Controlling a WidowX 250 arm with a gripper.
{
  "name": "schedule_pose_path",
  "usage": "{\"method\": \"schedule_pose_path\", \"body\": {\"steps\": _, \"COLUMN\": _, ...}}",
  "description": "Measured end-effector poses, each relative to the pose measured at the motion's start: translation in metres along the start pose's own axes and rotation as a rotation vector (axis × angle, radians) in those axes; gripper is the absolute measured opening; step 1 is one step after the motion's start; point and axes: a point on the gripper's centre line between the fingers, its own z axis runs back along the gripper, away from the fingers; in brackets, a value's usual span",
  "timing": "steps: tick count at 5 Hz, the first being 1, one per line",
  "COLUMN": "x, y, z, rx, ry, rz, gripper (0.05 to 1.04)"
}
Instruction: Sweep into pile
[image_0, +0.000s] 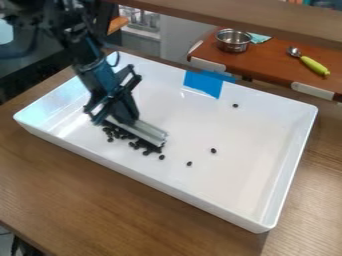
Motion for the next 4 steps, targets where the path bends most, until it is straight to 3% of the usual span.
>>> {"method": "schedule_pose_path", "body": {"steps": 2, "x": 0.003, "y": 0.025, "z": 0.008, "rx": 0.052, "ry": 0.038, "rz": 0.04, "gripper": 0.103}}
{"method": "schedule_pose_path", "body": {"steps": 3, "x": -0.001, "y": 0.021, "z": 0.009, "rx": 0.028, "ry": 0.064, "rz": 0.066, "gripper": 0.103}}
{"method": "schedule_pose_path", "body": {"steps": 4, "x": -0.019, "y": -0.003, "z": 0.012, "rx": -0.027, "ry": 0.107, "rz": 0.092, "gripper": 0.102}}
